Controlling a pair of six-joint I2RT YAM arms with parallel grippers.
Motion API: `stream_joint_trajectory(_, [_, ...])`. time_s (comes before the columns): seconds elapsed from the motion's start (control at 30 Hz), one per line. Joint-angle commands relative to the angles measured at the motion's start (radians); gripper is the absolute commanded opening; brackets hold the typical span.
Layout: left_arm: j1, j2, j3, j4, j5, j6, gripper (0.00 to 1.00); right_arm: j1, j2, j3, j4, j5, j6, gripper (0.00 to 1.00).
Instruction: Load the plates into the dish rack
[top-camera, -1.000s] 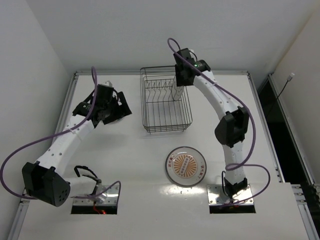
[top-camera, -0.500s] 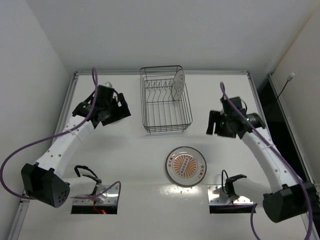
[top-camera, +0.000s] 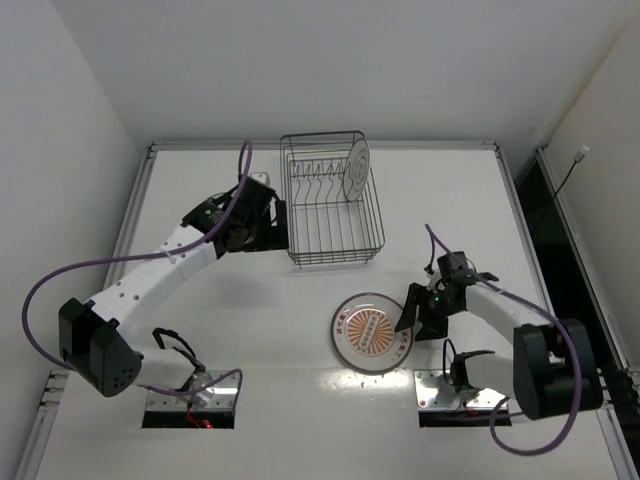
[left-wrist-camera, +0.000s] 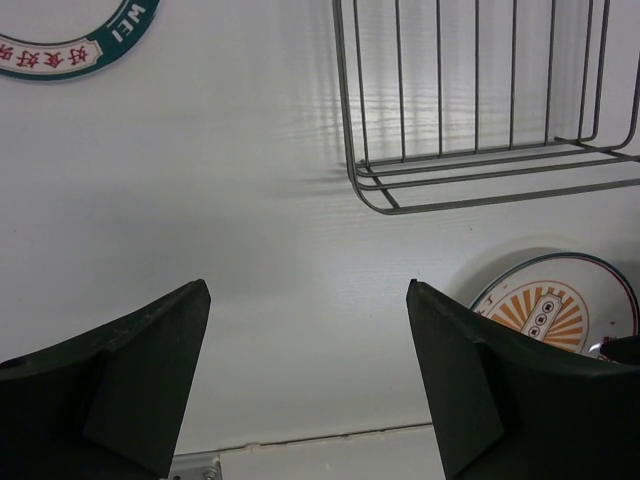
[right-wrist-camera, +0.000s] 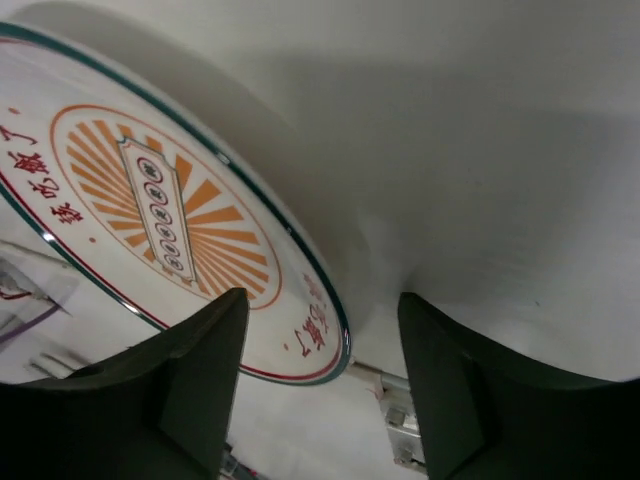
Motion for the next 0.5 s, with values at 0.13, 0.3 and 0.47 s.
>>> stream_joint_trajectory(0.13, [-0.004,-0.073,-0.024,-0.010,-0.101,0.022,0.81,0.003,0.188,0.003,0.235,-0.132,-0.030,0.38])
stream_joint_trajectory(0.3, [-0.004,-0.082,-0.024,-0.021,-0.135,0.031,0.83,0.003,0.258,0.030,0.224,-0.129,-0.030,0.00])
stream_joint_trajectory(0.47, [-0.004,-0.093,-0.006,-0.030,-0.167,0.031,0.84,0.013,0.104,0.142,-0.003,-0.053,-0.052,0.00])
